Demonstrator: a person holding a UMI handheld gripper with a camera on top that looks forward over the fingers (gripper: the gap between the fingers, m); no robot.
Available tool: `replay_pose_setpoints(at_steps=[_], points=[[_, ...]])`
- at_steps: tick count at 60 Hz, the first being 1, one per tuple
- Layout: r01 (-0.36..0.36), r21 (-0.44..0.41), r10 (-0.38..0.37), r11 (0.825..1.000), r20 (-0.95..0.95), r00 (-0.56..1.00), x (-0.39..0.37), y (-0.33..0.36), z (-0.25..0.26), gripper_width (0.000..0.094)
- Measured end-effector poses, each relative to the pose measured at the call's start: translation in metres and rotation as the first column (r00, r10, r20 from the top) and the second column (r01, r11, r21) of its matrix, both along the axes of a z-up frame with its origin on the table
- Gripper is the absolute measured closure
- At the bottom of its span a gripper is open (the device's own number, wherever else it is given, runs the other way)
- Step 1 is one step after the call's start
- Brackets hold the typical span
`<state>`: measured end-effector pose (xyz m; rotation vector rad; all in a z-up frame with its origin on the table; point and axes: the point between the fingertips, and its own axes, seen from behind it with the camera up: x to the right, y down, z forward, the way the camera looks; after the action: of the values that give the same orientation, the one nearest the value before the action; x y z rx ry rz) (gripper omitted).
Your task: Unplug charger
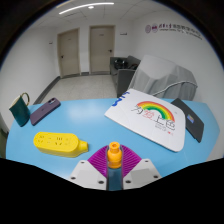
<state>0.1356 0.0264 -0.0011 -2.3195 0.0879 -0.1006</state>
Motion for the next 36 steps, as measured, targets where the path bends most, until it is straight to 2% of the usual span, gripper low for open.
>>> replay_pose_setpoints(at_steps=[7, 10, 11, 12, 15, 22, 31, 36], points=[[-0.006, -0.007, 0.006, 1.000, 0.014, 1.000, 0.011, 0.004, -0.004, 0.0688], [-0.002, -0.003, 0.002, 1.000, 0.004, 1.000, 0.015, 0.003, -0.004, 0.0548], [0.000, -0.001, 0.000, 1.000, -0.004, 1.000, 0.016, 0.003, -0.003, 0.0458], [0.001, 0.002, -0.001, 1.000, -0.012, 1.000, 0.016, 0.002, -0.002, 0.0454], [-0.013, 0.013, 0.014, 1.000, -0.045, 0.999, 0.014, -0.001, 0.003, 0.0358], [-0.073, 0.054, 0.078, 0.996, -0.110, 0.991, 0.009, -0.024, 0.025, 0.0095], [-0.120, 0.093, 0.133, 0.988, -0.142, 0.981, 0.022, -0.081, 0.060, 0.0095], [-0.121, 0.110, 0.137, 0.987, -0.151, 0.979, 0.037, -0.117, 0.075, 0.0096]])
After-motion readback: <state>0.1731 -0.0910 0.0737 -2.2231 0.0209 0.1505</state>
